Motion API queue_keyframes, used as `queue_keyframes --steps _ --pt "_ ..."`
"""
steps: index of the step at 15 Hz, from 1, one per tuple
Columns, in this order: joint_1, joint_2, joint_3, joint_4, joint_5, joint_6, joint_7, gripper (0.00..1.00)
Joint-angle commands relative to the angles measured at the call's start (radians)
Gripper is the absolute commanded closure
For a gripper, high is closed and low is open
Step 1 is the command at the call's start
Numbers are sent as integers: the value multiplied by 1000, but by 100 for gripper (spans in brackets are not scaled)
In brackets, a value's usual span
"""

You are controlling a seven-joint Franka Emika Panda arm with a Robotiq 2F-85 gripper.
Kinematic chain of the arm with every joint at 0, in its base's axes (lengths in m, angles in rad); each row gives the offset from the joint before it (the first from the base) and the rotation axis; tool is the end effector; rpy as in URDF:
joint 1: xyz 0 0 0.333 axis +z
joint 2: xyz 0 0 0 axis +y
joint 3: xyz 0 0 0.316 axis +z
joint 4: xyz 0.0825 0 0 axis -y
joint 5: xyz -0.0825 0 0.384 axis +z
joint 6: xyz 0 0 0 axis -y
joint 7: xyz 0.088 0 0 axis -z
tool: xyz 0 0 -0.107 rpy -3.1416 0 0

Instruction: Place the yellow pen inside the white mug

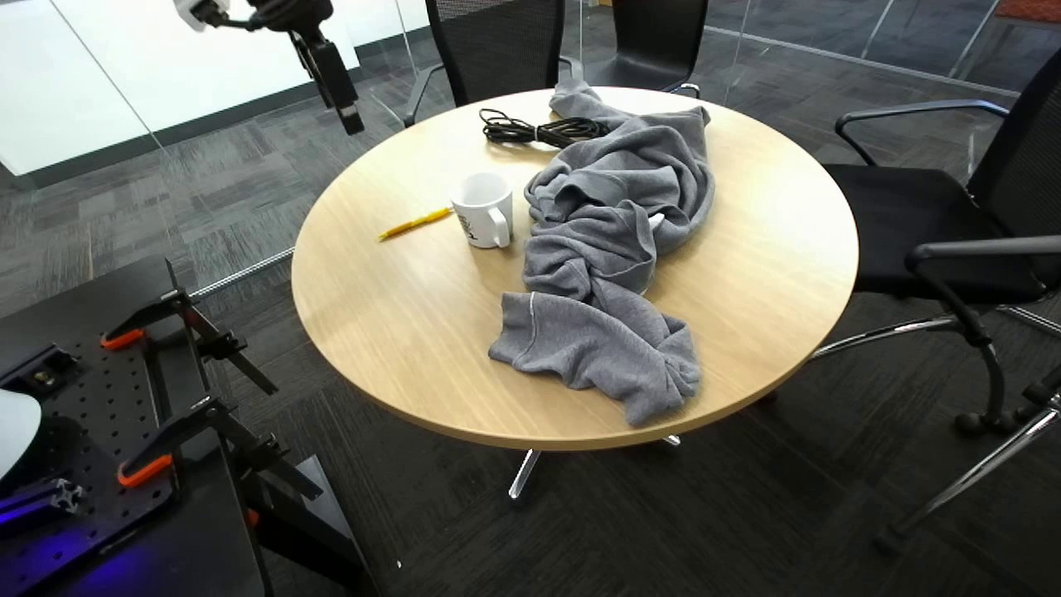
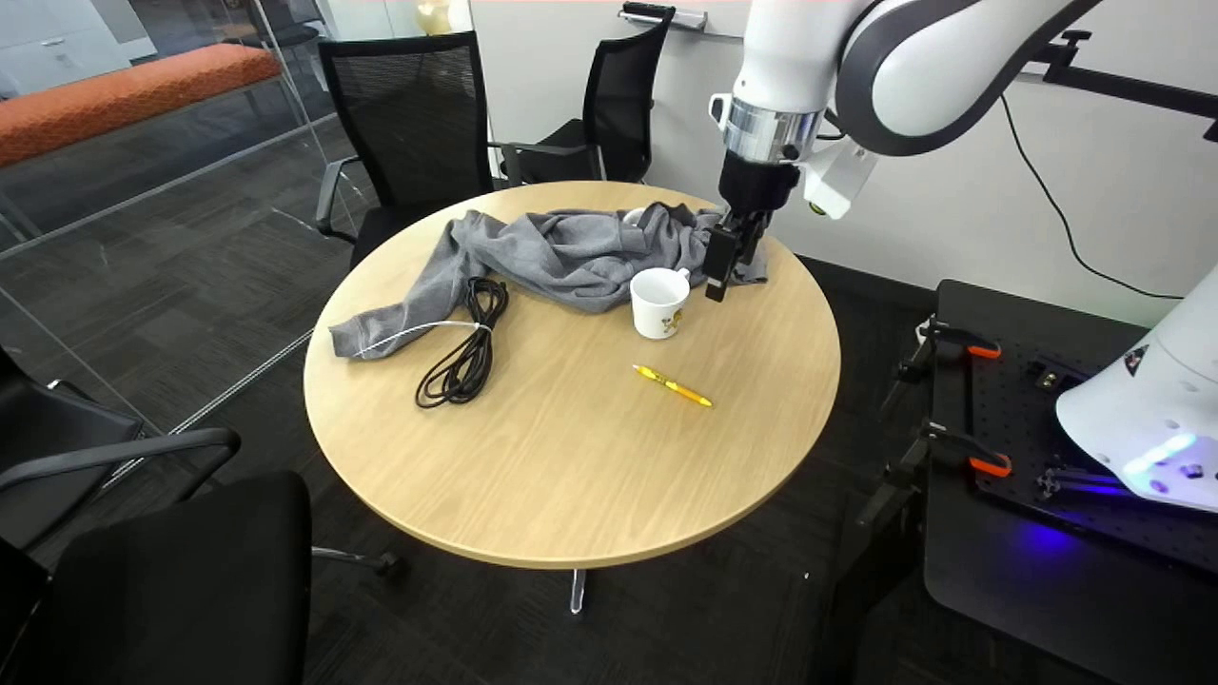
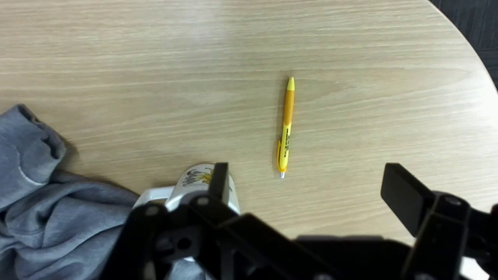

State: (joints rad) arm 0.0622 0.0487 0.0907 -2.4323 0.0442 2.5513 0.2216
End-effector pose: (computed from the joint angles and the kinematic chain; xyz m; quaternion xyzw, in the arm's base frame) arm 0.4882 0.0748 0.2915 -0.9979 0.0523 -0.0318 0.0214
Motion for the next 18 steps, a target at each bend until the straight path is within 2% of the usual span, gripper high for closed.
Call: queue_keyframes --steps 1,6,12,18 --pt "9 55 -5 5 14 51 -14 0" --pt "23 140 -8 20 -8 142 2 0" --pt "60 270 -8 86 -9 136 11 0" --pt "112 392 -48 173 -53 170 35 0"
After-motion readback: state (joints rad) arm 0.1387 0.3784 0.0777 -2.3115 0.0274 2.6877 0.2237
